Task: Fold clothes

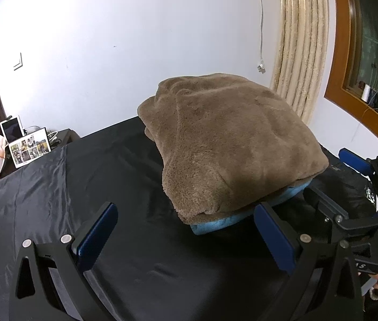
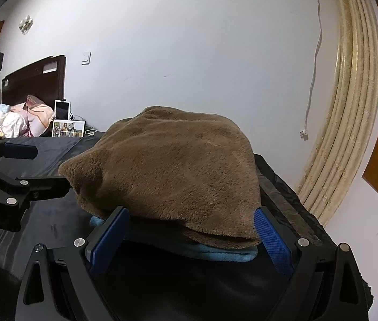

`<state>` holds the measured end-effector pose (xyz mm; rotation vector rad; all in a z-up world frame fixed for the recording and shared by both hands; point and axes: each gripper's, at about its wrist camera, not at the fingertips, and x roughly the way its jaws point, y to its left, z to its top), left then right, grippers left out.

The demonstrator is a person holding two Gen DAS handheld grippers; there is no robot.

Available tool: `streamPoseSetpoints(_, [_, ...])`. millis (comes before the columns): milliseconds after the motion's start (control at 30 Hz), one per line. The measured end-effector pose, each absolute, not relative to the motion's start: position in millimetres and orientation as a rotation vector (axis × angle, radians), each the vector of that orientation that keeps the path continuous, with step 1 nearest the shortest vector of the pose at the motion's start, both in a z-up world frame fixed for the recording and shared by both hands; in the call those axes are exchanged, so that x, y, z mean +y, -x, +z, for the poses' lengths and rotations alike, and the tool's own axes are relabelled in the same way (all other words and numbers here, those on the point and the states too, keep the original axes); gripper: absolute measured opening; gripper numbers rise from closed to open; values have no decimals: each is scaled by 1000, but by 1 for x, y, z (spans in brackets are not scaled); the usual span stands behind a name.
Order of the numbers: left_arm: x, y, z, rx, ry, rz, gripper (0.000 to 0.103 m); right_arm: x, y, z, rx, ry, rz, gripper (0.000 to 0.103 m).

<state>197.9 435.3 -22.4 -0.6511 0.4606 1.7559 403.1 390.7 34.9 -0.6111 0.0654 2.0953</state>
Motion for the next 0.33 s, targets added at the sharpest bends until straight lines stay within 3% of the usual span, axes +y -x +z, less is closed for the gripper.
streamPoseSetpoints(333, [426, -207, -16, 454, 547, 1770, 102, 388, -403, 31, 69, 624, 2091, 96])
